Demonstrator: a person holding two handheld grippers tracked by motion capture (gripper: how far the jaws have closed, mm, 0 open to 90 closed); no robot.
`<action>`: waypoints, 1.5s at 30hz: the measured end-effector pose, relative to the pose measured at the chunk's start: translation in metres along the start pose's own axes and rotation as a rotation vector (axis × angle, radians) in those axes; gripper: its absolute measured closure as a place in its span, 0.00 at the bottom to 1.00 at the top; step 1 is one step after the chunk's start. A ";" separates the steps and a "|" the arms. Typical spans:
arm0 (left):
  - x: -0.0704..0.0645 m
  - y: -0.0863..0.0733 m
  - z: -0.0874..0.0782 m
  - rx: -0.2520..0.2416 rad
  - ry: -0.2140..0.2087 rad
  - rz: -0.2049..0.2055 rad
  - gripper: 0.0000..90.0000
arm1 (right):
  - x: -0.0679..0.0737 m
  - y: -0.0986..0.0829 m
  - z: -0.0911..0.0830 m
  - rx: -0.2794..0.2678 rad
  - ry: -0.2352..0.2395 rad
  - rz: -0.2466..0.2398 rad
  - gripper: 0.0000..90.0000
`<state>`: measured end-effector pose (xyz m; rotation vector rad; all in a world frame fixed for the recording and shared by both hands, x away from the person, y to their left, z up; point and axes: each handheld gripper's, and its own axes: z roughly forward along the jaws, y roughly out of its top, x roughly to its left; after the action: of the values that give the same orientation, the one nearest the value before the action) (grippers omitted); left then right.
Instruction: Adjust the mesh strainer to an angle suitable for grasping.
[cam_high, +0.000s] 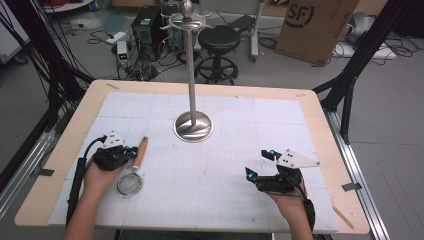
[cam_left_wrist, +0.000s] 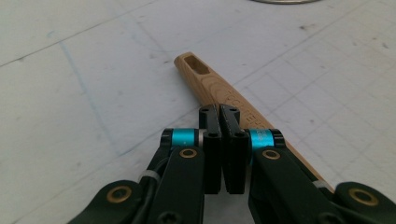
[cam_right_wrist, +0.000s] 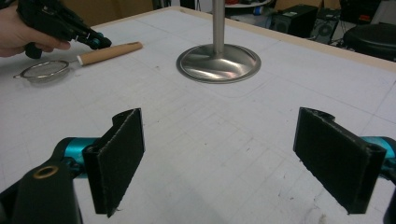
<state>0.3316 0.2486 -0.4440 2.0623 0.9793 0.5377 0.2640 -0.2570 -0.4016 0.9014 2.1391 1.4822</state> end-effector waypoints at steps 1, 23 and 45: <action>-0.002 0.002 0.001 0.006 -0.012 0.010 0.98 | 0.000 0.000 0.000 0.001 -0.001 -0.001 0.17; -0.056 0.026 0.014 0.038 -0.173 0.175 0.99 | 0.002 0.000 0.002 0.020 -0.002 -0.015 0.17; -0.052 0.036 -0.006 0.006 -0.203 0.159 0.84 | 0.003 0.000 0.004 0.025 0.008 -0.017 0.17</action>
<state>0.3122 0.1961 -0.4138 2.1636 0.7040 0.3970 0.2644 -0.2523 -0.4029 0.8855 2.1705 1.4563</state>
